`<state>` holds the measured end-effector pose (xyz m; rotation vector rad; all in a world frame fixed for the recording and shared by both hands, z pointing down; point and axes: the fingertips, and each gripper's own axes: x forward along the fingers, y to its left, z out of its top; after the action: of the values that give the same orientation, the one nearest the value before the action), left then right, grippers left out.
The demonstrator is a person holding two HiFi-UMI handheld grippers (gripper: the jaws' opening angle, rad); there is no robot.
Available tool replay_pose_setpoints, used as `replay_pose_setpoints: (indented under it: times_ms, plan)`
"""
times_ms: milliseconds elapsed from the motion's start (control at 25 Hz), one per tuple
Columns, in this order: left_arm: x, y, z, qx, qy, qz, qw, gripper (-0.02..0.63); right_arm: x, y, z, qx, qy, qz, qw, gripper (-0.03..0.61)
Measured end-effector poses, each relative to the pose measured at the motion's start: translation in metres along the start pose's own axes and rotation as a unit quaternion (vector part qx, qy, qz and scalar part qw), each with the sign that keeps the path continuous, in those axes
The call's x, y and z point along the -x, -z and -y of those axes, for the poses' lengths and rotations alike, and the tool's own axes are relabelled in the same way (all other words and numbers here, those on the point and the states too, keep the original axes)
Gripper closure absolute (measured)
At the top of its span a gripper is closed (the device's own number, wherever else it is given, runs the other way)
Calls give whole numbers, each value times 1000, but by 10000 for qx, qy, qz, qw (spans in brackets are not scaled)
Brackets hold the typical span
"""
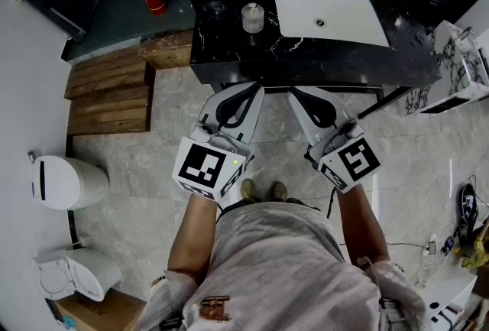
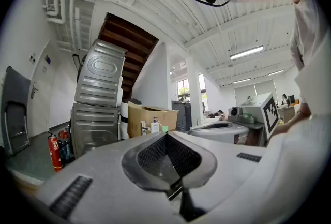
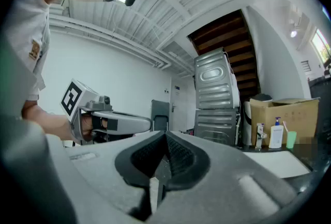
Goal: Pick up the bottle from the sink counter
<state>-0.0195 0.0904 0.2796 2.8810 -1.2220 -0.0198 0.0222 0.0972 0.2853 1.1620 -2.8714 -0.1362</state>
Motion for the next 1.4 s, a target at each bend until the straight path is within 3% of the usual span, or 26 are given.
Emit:
replay_pose_setpoints:
  times_ms: [1400]
  plan:
    - [-9, 14, -75, 66, 558, 11, 9984, 614, -67, 13, -1, 18, 500, -308, 9983, 577]
